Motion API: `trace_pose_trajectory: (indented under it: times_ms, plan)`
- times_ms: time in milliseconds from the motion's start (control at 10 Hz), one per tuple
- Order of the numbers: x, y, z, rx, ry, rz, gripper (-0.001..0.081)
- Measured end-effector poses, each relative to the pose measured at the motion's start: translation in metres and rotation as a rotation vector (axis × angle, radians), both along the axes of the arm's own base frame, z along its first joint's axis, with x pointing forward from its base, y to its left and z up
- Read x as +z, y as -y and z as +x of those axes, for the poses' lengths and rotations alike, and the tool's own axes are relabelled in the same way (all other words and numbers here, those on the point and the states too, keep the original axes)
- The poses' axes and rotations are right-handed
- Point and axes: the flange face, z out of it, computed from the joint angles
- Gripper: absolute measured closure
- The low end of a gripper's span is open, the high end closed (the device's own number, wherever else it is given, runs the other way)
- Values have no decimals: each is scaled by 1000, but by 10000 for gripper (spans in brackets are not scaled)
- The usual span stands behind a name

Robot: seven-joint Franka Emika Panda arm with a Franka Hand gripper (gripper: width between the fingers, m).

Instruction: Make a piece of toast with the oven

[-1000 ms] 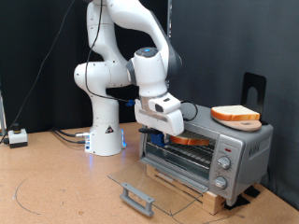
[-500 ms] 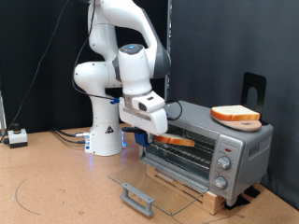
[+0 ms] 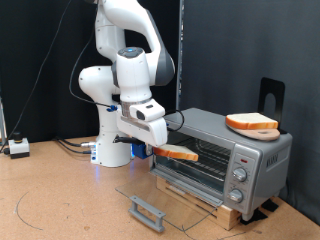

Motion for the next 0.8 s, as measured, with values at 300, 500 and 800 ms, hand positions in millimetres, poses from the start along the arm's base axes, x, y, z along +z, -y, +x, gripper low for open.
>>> trace_pose_trajectory:
  times_ms: [300,500,800]
  plan:
    - [9,-25,8,-59,-17,-10,409]
    - [20,-52,16,-106,-5,-16,409]
    - [29,-84,23,-120,12,-22,409]
